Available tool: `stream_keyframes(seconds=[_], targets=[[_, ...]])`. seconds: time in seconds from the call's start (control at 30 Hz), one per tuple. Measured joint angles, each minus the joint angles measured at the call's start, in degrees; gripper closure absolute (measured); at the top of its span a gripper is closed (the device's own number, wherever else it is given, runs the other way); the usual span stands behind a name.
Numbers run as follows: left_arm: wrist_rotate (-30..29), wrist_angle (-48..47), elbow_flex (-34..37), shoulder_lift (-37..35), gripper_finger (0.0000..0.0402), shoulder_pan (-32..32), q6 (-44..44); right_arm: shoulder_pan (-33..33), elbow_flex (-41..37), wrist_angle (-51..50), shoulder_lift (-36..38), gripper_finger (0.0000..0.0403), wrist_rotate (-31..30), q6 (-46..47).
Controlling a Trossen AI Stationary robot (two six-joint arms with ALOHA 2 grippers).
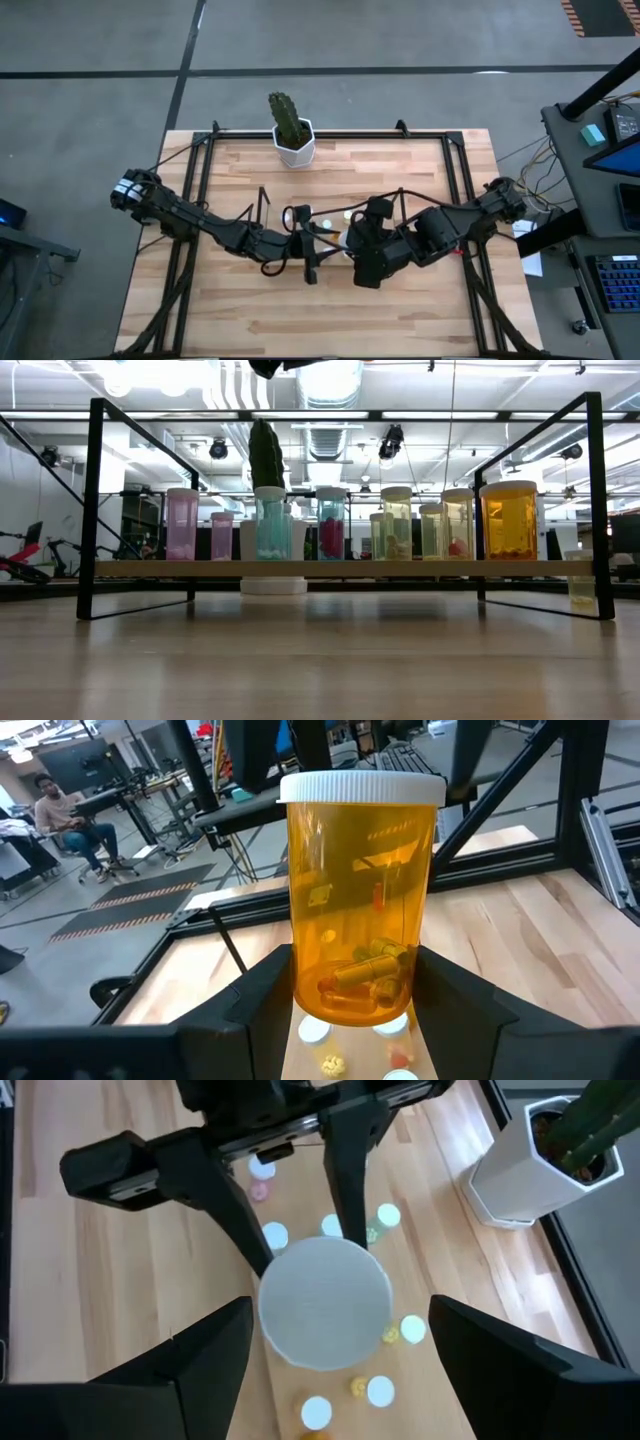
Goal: Pick and place medicine bottles onto shelf by color
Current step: Put the orange pill bottle on the shelf aligned with the other orange pill bottle
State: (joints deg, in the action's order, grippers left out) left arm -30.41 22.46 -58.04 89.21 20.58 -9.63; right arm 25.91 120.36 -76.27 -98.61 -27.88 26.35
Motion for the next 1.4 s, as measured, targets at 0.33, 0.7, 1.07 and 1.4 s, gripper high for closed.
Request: stream_keyframes(seconds=[0.33,0.7,1.07,1.4], targets=[[0.01,1.55,-0.13,0.00,0.0238,0.00,-0.05,-0.98,-0.33,1.95,-0.22,0.0120,-0.13,-1.67],[-0.07,2.21,-0.13,0.00,0.0237,-0.02,0.00,-1.42,-0.33,1.88,-0.22,0.0196,0.17,-2.93],[0.36,2.93,-0.10,-0.13,0.0182,0.03,1.76,-2.34,-0.31,1.25,-0.20,0.0207,3.24,-3.17],[0.29,-5.36,0.35,-3.48,0.0143,0.15,1.74,-5.53,3.09,-6.26,-0.18,0.0207,9.06,-5.08]])
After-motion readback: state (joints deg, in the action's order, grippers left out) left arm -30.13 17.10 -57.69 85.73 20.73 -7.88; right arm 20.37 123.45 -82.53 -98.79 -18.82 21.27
